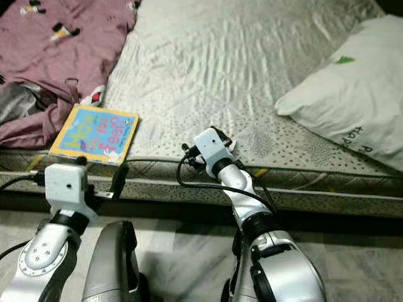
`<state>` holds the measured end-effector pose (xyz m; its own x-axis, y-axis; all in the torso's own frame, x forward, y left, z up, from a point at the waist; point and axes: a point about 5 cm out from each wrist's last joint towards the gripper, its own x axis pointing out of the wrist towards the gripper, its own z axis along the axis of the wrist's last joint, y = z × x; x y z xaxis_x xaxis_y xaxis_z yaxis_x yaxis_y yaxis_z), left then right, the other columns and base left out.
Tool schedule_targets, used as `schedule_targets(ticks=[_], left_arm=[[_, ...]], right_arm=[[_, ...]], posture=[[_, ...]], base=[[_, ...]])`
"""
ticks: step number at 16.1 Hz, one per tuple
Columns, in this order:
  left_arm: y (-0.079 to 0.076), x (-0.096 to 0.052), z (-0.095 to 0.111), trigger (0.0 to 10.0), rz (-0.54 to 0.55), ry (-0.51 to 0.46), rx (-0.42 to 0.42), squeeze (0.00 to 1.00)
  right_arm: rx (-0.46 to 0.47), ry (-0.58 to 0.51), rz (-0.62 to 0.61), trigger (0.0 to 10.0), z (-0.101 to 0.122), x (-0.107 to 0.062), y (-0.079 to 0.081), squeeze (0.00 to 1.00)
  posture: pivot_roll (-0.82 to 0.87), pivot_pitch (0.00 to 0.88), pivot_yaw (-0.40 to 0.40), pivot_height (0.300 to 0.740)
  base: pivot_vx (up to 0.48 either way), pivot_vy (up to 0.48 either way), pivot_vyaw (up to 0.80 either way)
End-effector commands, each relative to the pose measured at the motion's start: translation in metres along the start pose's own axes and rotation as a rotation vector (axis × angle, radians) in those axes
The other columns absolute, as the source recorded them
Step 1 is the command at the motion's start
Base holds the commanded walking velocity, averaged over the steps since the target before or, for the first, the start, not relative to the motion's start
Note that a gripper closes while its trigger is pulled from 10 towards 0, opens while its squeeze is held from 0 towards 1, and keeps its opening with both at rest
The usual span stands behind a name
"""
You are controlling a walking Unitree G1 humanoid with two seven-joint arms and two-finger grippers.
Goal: Clean up the room
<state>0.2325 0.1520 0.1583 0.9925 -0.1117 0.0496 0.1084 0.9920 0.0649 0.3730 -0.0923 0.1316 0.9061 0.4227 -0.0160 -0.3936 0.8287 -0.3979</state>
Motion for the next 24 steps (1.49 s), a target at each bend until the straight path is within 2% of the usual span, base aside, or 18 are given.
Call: schedule_targets(ticks=[1, 4, 8, 9, 10, 15, 24], left_arm=[[-0.003, -0.004, 0.003, 10.0, -0.013, 0.006, 0.006, 0.0], [-0.006, -0.003, 0.004, 10.0, -0.016, 0.016, -0.005, 0.0], [-0.005, -0.004, 0.003, 10.0, 0.003, 0.032, -0.026, 0.0], [-0.006, -0.004, 0.003, 10.0, 0.002, 0.034, -0.027, 0.0], [-0.006, -0.003, 0.002, 10.0, 0.006, 0.036, -0.029, 0.0], [-0.004, 0.006, 0.002, 10.0, 0.022, 0.021, -0.034, 0.0], [-0.008, 0.028, -0.002, 10.0, 0.016, -0.011, -0.058, 0.0]], right_arm=[[-0.017, 0.015, -0.012, 10.0, -0.003, 0.0, -0.002, 0.0], [-0.091, 0.129, -0.059, 10.0, -0.015, -0.001, -0.013, 0.0], [-0.11, 0.192, -0.109, 10.0, -0.022, -0.004, -0.021, 0.0], [-0.103, 0.208, -0.112, 0.8, -0.025, -0.004, -0.02, 0.0], [-0.081, 0.219, -0.109, 0.0, -0.027, -0.005, -0.018, 0.0], [-0.058, 0.22, -0.111, 0.0, -0.028, -0.005, -0.016, 0.0], [-0.017, 0.192, -0.168, 0.0, -0.02, -0.003, -0.033, 0.0]], posture=[[0.2, 0.288, 0.017, 0.506], [0.2, 0.31, 0.007, 0.506], [0.2, 0.312, -0.005, 0.506], [0.2, 0.309, -0.007, 0.506], [0.2, 0.303, -0.01, 0.506], [0.18, 0.265, -0.016, 0.506], [0.12, 0.172, -0.015, 0.506]], base=[[0.0, 0.0, 0.0], [0.0, 0.0, 0.0], [0.0, 0.0, 0.0], [0.0, 0.0, 0.0], [0.0, 0.0, 0.0], [0.0, 0.0, 0.0], [0.0, 0.0, 0.0]])
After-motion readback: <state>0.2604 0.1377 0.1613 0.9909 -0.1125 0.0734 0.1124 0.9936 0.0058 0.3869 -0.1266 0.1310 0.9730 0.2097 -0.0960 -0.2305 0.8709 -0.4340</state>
